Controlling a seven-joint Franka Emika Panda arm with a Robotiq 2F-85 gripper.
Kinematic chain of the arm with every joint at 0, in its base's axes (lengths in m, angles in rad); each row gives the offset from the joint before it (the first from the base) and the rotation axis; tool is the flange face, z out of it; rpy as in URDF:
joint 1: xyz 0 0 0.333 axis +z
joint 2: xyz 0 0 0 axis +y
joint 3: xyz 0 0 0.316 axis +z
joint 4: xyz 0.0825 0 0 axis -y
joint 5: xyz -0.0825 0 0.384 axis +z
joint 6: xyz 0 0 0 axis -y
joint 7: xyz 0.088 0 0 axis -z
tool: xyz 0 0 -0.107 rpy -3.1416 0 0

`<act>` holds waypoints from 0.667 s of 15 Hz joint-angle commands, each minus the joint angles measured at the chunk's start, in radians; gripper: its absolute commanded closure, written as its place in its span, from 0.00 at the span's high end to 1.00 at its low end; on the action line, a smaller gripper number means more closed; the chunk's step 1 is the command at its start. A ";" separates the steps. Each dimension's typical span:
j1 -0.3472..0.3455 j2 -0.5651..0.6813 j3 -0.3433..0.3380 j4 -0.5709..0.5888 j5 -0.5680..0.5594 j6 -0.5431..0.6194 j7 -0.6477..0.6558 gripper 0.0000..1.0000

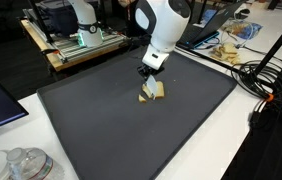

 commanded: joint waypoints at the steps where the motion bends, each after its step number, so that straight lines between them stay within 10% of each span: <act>1: 0.000 0.116 -0.015 0.048 -0.032 0.060 -0.013 0.01; 10: -0.002 0.126 -0.018 0.055 -0.035 0.059 -0.011 0.01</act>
